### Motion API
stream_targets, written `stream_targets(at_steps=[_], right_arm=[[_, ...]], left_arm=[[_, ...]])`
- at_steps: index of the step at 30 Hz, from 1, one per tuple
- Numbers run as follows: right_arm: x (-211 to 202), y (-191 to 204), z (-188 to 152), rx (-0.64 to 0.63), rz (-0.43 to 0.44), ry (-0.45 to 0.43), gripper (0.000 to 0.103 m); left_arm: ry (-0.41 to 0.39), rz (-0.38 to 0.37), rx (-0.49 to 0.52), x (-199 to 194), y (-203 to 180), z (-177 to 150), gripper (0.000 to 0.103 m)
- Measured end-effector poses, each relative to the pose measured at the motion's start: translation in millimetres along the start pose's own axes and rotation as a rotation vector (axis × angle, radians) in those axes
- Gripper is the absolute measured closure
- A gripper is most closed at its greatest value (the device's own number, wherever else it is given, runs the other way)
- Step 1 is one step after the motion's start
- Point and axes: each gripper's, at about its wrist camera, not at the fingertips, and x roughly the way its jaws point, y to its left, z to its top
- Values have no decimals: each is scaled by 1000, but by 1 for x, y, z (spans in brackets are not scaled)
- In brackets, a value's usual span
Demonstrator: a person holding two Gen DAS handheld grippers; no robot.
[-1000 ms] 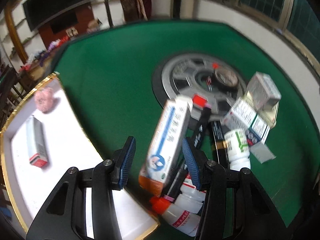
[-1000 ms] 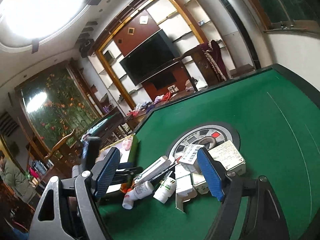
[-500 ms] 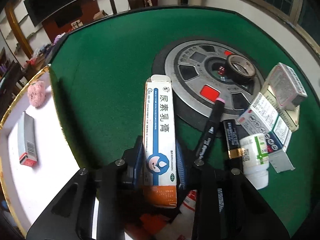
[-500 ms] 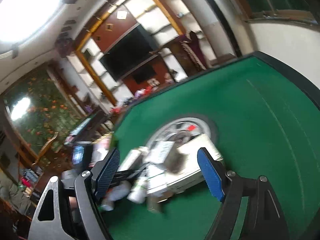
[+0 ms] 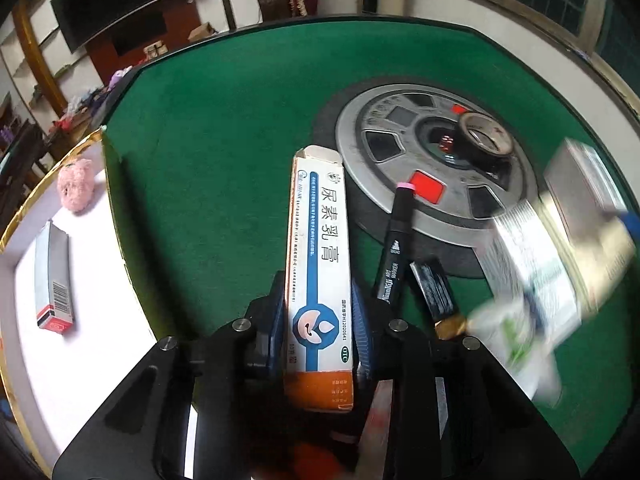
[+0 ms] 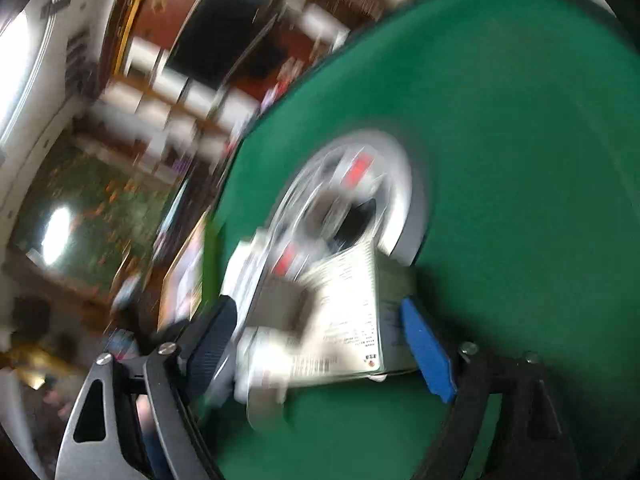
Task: Organize objects
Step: 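Grasp the white printed leaflet with the right tool while the left tool holds the cream box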
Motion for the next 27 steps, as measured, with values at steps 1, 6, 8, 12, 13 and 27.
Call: stream_targets(at_steps=[1,6,8,12,13,27], right_arm=[[-4,14,-10,-71,67,44,9],[-23,64,-35,-471,-226,-64,9],[-16,75,-41,-623,-323,-55,9],[16,69,-54,-793,-345,128,9],[21,68,-55,-812,-347,154,9],[81,53,-57,-837,-364,303,21]], left_arm=[[3,-14,-7,1,2,1,73],[4,-16,-4,1,1,1,73],[5,-22,-5,1,1,1,73],[6,-25,-4,2,1,1,73],[6,-25,-4,1,2,0,73],[4,-31,-5,2,2,0,74]])
